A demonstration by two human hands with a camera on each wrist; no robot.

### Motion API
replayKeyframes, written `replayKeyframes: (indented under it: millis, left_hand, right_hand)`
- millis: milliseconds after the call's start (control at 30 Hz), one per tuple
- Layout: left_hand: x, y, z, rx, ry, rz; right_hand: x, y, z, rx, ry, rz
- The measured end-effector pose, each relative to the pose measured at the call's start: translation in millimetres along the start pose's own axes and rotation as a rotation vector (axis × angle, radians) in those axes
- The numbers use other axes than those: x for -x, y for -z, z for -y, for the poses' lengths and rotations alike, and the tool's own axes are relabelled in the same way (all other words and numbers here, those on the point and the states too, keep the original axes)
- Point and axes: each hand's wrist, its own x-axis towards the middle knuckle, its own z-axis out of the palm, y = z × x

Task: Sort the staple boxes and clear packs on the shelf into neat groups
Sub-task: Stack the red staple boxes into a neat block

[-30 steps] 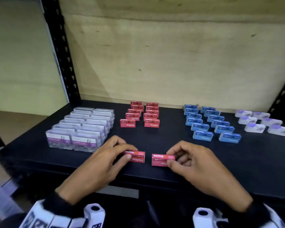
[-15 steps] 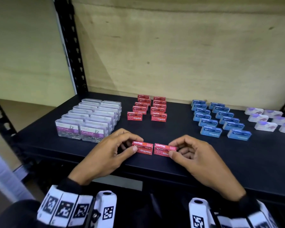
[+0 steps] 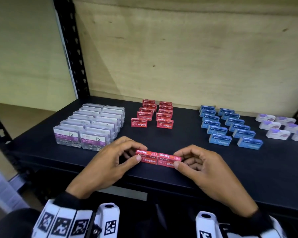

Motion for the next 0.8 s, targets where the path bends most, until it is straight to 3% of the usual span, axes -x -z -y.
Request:
replayKeyframes:
  millis: [400,600,800]
  left_hand:
    - [-1.1,6.1,-12.6,0.105,0.123,-0.018]
    - [-10.8,40.0,-47.0,-0.256,0.108,0.140]
    - [-69.6,79.1,-78.6,-0.603,0.046,0.206]
  right_hand:
    - [0.7,7.4,3.8,-0.014,-0.001,-0.016]
    - [3.1,40.3,38.5,0.148,0.082,0.095]
    - [-31.7,74.5,84.9,0.317,0.095,0.212]
